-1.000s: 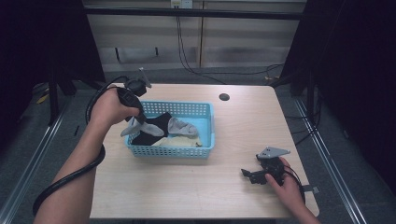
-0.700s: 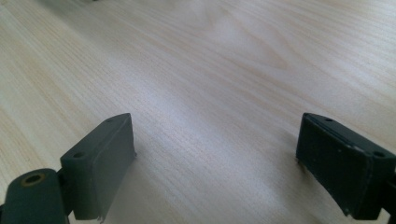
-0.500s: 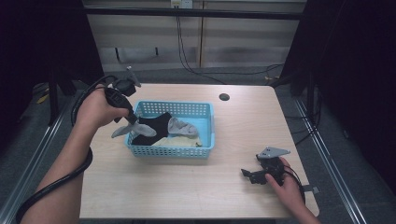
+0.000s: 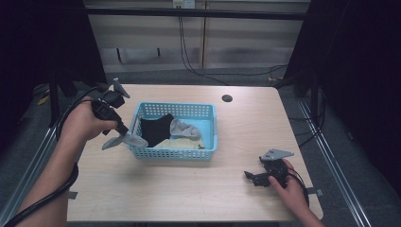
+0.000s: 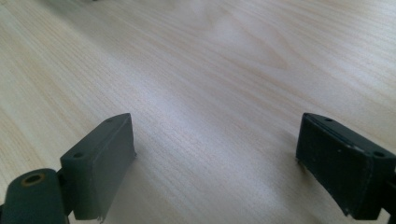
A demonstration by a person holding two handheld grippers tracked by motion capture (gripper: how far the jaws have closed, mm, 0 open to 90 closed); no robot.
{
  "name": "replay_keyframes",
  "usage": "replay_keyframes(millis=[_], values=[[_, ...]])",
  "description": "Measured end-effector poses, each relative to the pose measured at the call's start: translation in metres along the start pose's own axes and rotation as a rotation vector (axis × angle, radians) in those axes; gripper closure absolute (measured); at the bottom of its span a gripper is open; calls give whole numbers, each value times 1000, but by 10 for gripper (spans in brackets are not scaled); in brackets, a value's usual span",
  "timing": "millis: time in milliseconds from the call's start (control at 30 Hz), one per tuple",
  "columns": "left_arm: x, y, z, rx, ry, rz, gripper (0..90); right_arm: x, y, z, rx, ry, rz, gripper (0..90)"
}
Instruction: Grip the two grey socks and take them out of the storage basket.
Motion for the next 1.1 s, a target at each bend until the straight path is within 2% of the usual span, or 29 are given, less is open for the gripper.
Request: replay_keyframes(millis=[167,400,700,900,1000,1033,1100], values=[[-13,0,-1,-2,-6,10,899,0,0,0,0,0,0,109],[-29,-7,0,1,-26,-2,899,0,0,0,0,-2,-3,109],[-46,-25,-2,-3,-41,-26,898,0,0,0,0,2,-3,109],[-53,-44,-10,-15,-23,-29,894,0,0,0,0,2,-3,109],[-53,-50,-11,-25,-5,-12,822,0,0,0,0,2,-3,109],[-52,-49,-12,-22,-12,-6,785,0,0,0,1,2,-3,109],[-50,-49,-12,-23,-6,-3,768,0,0,0,0,1,-4,109]])
Point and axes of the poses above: each handheld gripper's, and its own axes: y roughly backward along the jaws, x roughly out of its top, z roughly to its right, the point moved 6 cm from there along -y, roughly forward along the jaws, and after that the axes turned 14 degrees about -x, right-handed, at the moved point
